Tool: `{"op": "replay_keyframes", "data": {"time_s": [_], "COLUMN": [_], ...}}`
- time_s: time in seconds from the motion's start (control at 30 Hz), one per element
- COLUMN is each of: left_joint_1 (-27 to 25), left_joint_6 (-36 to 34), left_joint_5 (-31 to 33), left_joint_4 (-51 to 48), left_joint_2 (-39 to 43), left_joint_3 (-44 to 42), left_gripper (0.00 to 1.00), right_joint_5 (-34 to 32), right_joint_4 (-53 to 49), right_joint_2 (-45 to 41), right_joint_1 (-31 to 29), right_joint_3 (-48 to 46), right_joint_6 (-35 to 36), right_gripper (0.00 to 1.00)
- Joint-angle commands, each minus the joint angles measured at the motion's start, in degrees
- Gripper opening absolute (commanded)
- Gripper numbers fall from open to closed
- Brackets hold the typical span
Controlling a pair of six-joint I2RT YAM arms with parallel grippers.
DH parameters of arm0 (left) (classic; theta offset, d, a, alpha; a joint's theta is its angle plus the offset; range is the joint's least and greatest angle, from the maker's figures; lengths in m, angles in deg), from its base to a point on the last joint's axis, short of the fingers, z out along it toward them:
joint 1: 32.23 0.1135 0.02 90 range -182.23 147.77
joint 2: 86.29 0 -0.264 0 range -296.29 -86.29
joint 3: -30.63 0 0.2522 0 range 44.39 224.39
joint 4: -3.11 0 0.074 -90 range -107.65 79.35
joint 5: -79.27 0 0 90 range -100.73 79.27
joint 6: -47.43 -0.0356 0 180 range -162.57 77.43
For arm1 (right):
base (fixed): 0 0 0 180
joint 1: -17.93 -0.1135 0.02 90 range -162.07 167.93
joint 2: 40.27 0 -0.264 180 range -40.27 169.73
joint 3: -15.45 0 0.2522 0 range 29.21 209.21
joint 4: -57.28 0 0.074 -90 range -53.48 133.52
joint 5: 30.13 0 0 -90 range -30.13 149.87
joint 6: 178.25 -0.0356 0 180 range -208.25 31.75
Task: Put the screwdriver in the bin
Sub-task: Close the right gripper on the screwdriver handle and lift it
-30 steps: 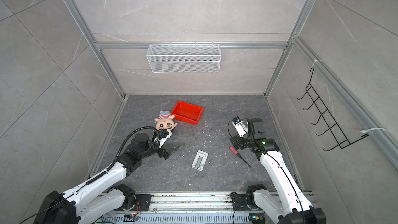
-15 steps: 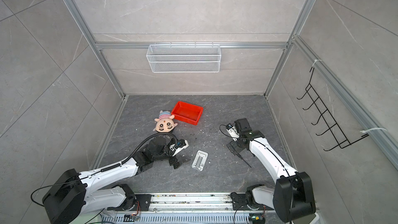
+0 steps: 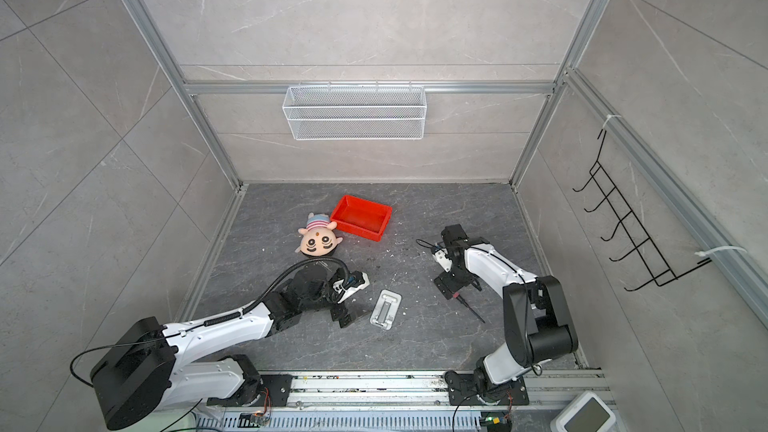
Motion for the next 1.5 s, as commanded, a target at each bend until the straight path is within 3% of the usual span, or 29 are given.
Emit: {"op": "replay_keyframes", "data": {"time_s": [0.0,0.27,0.6,0.83,0.97,1.2,1.47], "left_joint_1": [-0.3,-0.6,-0.7,-0.7,-0.7,-0.7,-0.6], "left_joint_6": [-0.7,0.2,0.6,0.9,0.9,2.3,15.9], "left_joint_5": [1.4,2.2,3.3,3.3,3.3,4.2,5.2], "left_joint_4": [3.9,4.5,4.2,4.9,5.0,5.3,11.3], "left_joint_2": [-1.0,-0.4,1.9,1.4,1.4,1.7,1.4], "left_joint_3": [1.6,1.4,-1.0,-0.9,-1.0,-0.8,-0.6], "left_gripper": [1.00,1.00,1.00,1.00,1.00,1.00,1.00], "right_joint_5": [1.2,1.7,0.7,1.2,0.8,2.0,6.9], "right_joint_4": [-2.2,-0.1,1.3,0.8,1.2,1.0,0.9], "right_joint_2": [1.9,6.5,8.2,7.9,6.5,2.4,-6.4], "right_joint_1": [-0.4,-0.3,-0.3,-0.3,-0.3,-0.3,-0.2], "right_joint_3": [2.1,3.0,2.4,2.2,2.1,3.6,5.6], "right_joint_6": [-1.6,-3.3,-3.8,-4.3,-4.6,-5.8,-8.3], "right_gripper": [0.91,0.79,0.31,0.06,0.00,0.00,0.00]}}
